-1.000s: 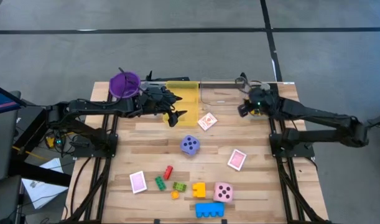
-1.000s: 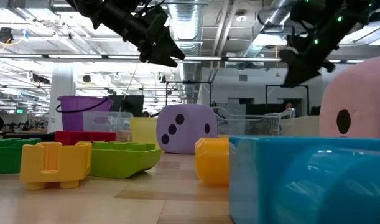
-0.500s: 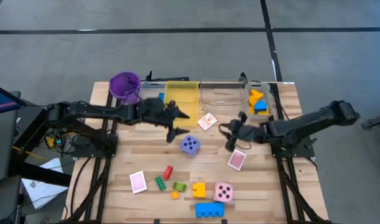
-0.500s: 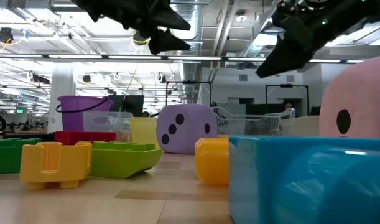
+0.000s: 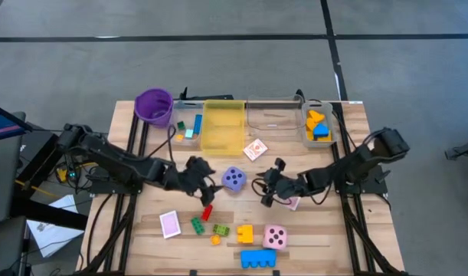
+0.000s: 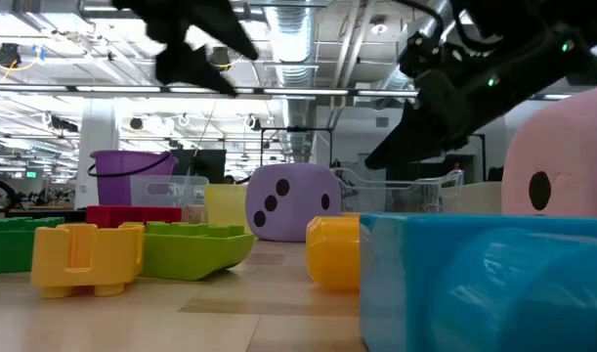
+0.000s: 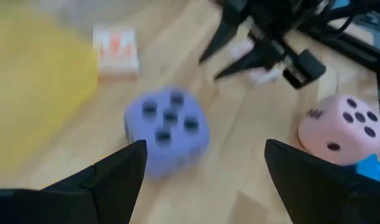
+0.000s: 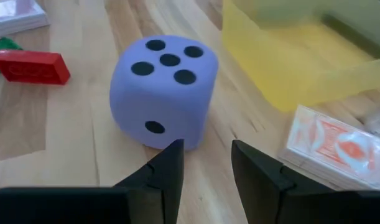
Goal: Pick & Place Toys
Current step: Put the small red game piece into the white bin
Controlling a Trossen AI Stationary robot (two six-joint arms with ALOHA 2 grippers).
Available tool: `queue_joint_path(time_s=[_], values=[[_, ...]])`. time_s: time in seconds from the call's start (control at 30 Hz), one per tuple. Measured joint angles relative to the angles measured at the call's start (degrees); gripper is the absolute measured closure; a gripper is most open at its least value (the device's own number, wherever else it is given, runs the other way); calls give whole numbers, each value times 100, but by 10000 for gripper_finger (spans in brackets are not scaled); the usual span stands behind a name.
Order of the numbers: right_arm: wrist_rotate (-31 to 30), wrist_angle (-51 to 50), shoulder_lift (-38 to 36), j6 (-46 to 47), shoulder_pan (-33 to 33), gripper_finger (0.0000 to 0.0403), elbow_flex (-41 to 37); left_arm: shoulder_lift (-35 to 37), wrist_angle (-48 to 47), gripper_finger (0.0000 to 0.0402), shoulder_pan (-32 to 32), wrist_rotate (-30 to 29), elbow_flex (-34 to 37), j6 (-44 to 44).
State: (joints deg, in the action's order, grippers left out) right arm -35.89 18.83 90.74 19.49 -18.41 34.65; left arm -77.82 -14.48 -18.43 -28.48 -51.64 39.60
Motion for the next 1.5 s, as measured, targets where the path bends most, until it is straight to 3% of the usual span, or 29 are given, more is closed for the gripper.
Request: queue_joint_path(time_s=[0.1, 0.27, 0.43, 0.63, 0.93, 1.27, 1.5], values=[[132, 263, 292, -127, 6, 276, 50, 0, -518, 83, -160, 114, 0, 1064], [335, 285, 435, -149, 0, 276, 151, -27, -827, 83, -175, 383, 0, 1650], [436, 303, 407, -149, 4, 276, 151, -361, -804, 83, -151, 934, -11, 1900], [437, 293, 405, -149, 4, 276, 151, -1215, -626, 83, -151, 2051, -21, 2223], [437, 262, 405, -149, 4, 276, 151, -2235, -911, 83, -149, 3144, -530, 2248], [437, 218, 406, -149, 4, 276, 151, -2483, -1972, 88, -137, 3142, -745, 2419], [437, 219, 411, -149, 4, 276, 151, -2476, -2128, 149, -132, 2940, -730, 2346]])
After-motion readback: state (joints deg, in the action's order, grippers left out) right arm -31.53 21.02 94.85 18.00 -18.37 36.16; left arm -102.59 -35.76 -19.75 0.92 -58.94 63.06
